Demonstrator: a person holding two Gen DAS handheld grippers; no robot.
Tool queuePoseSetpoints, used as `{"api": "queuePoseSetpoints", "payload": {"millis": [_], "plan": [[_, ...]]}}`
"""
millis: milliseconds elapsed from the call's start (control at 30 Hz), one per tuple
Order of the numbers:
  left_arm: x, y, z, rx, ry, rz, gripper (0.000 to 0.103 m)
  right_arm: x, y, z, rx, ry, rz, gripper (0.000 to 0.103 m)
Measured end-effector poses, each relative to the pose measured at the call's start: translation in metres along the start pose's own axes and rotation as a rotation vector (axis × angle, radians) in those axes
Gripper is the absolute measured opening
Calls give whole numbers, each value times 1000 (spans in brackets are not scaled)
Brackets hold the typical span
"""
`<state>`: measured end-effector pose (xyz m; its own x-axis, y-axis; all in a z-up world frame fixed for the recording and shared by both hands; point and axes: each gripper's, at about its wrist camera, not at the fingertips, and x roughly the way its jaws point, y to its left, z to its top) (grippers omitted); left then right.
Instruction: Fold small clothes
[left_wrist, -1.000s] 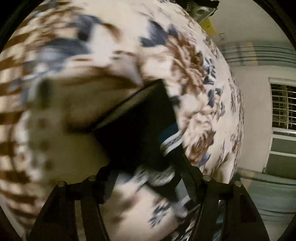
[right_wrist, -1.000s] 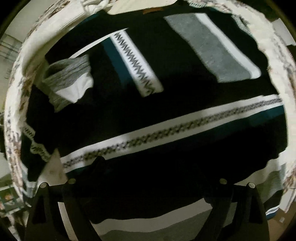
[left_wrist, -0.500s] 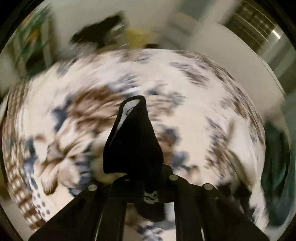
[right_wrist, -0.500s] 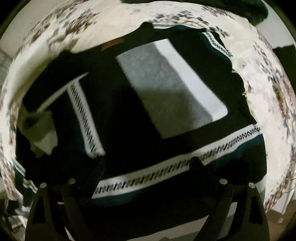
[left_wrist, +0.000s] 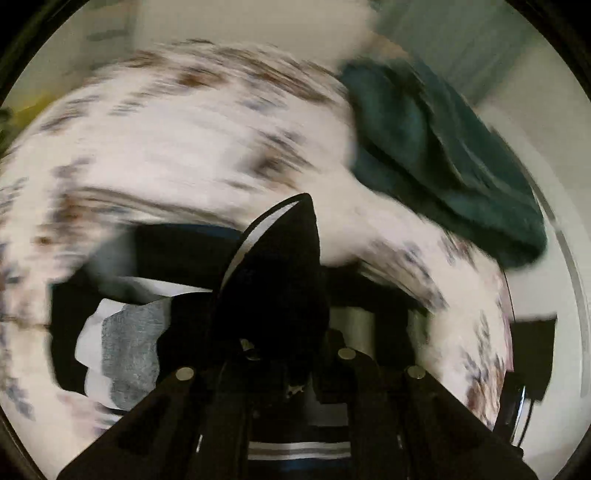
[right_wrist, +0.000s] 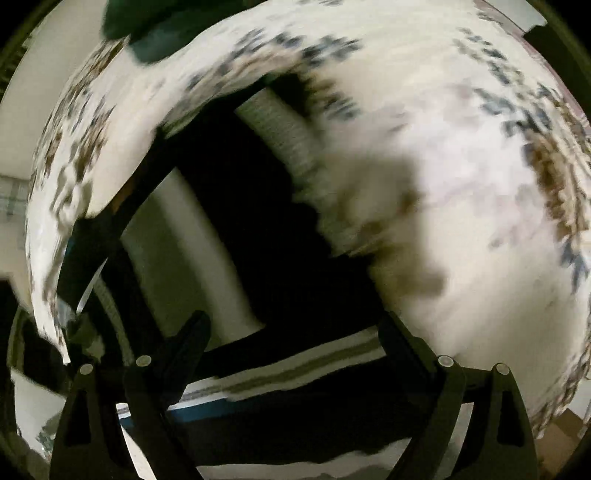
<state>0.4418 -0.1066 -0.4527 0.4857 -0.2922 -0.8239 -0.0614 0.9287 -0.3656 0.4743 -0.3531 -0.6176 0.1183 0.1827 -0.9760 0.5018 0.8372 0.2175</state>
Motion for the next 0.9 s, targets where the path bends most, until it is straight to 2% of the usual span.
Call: {"api": "queuePoseSetpoints", "payload": {"millis": [100,167,233,267,300,333,367,467,567,667,700,800,900], "plan": [[38,-58,-11,81,66,0,11,-7,-44,25,11,12,-7,93],[60,-86,-17,137,106,69,11,-13,-69,34,16,21,-5,93],[67,-94,-24,168,107,102,22,-18,-86,39,20,28,10,93],[65,-98,-27,173,92,104,43,-22,-93,37,21,32,22,93],[59,-95,-30,168,79,104,70,-26,-98,40,21,38,40,93],[56,-92,-32,158,70,104,80,-30,-100,41,21,45,60,93],[50,-88,-33,141,54,111,85,-35,-103,41,18,50,80,93],[17,-53,-40,83,-7,206,86,-46,-91,44,-16,69,156,93],[-21,6,-64,-9,-46,371,86,-52,-62,46,-77,89,247,93],[-33,56,-93,-76,-1,511,86,-43,-22,54,-148,107,308,93],[-32,79,-108,-111,50,569,86,-36,-4,60,-182,110,314,93],[-31,117,-135,-195,119,638,86,-20,33,71,-236,106,316,93],[-31,137,-148,-253,132,665,86,13,76,82,-337,141,288,91]]}}
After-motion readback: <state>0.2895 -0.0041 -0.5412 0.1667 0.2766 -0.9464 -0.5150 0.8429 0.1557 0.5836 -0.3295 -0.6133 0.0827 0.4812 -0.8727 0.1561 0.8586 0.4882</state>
